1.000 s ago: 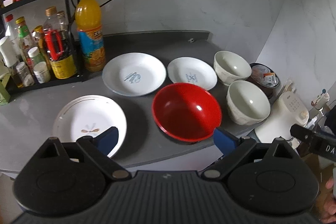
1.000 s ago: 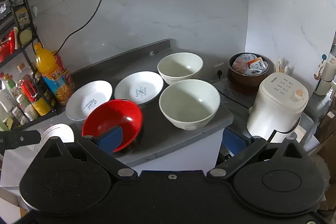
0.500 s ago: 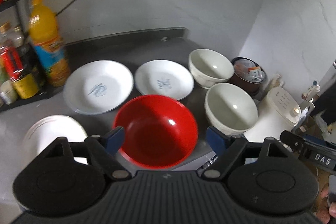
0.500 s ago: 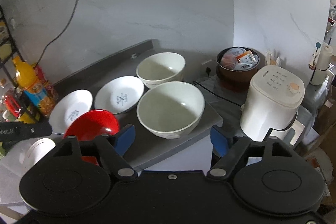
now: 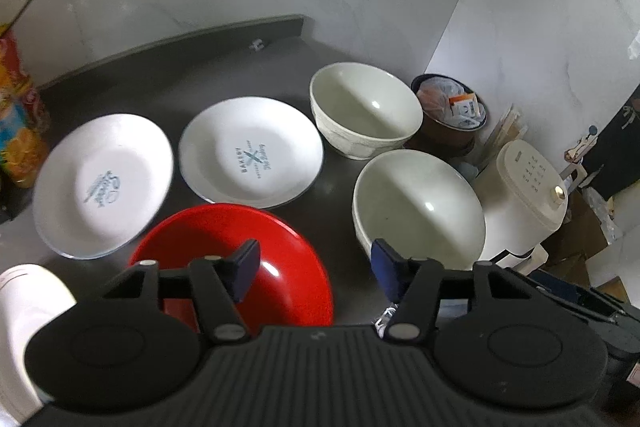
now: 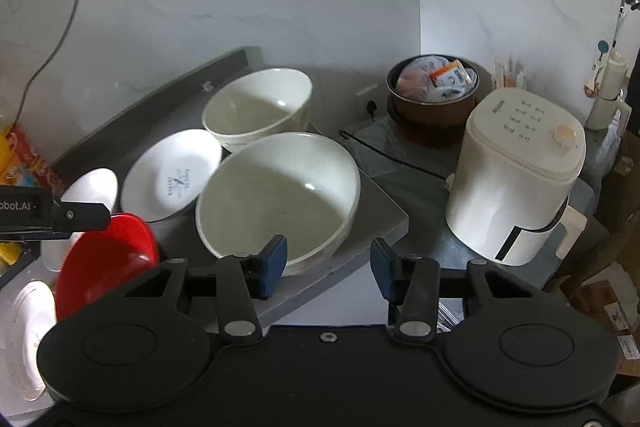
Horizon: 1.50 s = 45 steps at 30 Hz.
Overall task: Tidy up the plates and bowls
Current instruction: 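Close the left gripper on the white bowl rim while the right gripper also clamps it, then lift the white bowl with both grippers and carry it over the red bowl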
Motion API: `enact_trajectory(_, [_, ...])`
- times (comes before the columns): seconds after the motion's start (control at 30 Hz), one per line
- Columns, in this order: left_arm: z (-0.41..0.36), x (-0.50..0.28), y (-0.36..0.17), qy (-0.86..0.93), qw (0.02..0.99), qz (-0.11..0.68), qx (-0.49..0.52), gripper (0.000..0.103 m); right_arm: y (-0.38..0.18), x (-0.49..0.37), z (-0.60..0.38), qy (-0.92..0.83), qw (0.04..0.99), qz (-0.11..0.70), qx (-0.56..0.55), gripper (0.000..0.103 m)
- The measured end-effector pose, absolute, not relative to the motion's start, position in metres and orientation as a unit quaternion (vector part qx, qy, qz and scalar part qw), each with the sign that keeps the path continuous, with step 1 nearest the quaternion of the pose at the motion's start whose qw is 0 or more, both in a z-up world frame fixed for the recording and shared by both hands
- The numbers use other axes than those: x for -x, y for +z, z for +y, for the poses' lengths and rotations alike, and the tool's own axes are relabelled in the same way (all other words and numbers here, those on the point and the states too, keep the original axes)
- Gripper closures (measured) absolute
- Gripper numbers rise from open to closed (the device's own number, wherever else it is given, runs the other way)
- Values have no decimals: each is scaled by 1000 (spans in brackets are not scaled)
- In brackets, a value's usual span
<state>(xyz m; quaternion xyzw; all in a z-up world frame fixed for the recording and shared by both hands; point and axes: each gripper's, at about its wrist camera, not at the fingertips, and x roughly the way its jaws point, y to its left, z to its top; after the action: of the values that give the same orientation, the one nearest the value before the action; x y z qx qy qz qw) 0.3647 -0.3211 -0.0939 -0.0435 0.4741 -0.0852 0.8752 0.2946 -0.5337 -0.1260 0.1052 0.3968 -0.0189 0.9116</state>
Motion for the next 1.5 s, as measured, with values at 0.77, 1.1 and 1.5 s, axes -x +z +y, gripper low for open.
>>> enact_trajectory(0.77, [-373, -439, -156, -104, 844, 526, 19, 73, -161, -357, -542, -43, 891, 436, -119, 69])
enact_trajectory(1.1, [-374, -455, -182, -98, 829, 551, 25, 85, -178, -373, -539, -39, 877, 463, -118, 78])
enact_trajectory(1.5, [-368, -449, -174, -105, 827, 551, 47, 96, -163, -365, -531, -27, 888, 445, -116, 87])
